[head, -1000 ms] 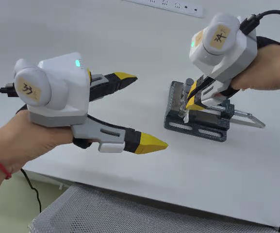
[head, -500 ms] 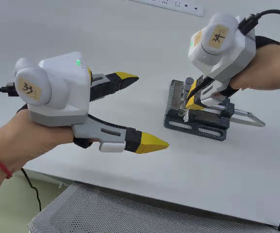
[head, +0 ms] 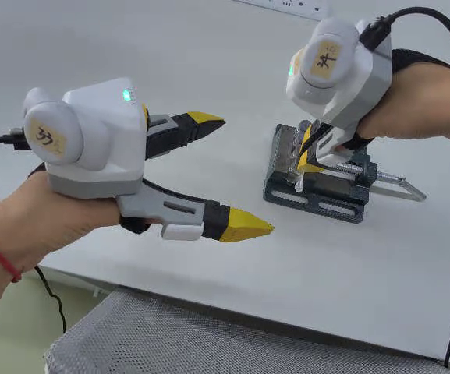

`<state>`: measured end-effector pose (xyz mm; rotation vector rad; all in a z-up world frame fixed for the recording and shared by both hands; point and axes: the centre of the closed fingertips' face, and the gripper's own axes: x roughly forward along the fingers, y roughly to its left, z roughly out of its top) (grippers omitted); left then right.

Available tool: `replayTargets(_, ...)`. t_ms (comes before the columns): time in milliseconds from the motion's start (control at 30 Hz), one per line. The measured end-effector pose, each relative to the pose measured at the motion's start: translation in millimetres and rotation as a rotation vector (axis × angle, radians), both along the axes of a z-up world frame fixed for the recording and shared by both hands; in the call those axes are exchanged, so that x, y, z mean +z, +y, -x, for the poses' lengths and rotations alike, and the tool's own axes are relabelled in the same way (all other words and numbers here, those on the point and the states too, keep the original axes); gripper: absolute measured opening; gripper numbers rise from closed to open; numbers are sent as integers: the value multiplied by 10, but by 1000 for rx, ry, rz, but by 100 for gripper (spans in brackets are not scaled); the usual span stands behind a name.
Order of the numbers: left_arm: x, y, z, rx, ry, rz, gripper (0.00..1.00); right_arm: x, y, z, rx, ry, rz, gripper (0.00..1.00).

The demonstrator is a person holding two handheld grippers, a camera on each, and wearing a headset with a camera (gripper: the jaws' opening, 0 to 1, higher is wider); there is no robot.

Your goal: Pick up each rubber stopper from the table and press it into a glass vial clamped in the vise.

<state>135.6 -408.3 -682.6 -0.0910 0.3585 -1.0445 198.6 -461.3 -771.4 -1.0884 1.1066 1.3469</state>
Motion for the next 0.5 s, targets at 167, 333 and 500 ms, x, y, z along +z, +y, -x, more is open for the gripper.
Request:
replayTargets(167,2,-6,-11,4,1,8,91,-7,-9,15,-13,-3,17,5)
replayTargets(333,28,-40,-20,6,-4,16,91,-6,-26,12,-15,-1,3,6)
replayTargets(500,38,-68,9,-2,-4,18,91,-2,-21,20,0,-12,-21,7)
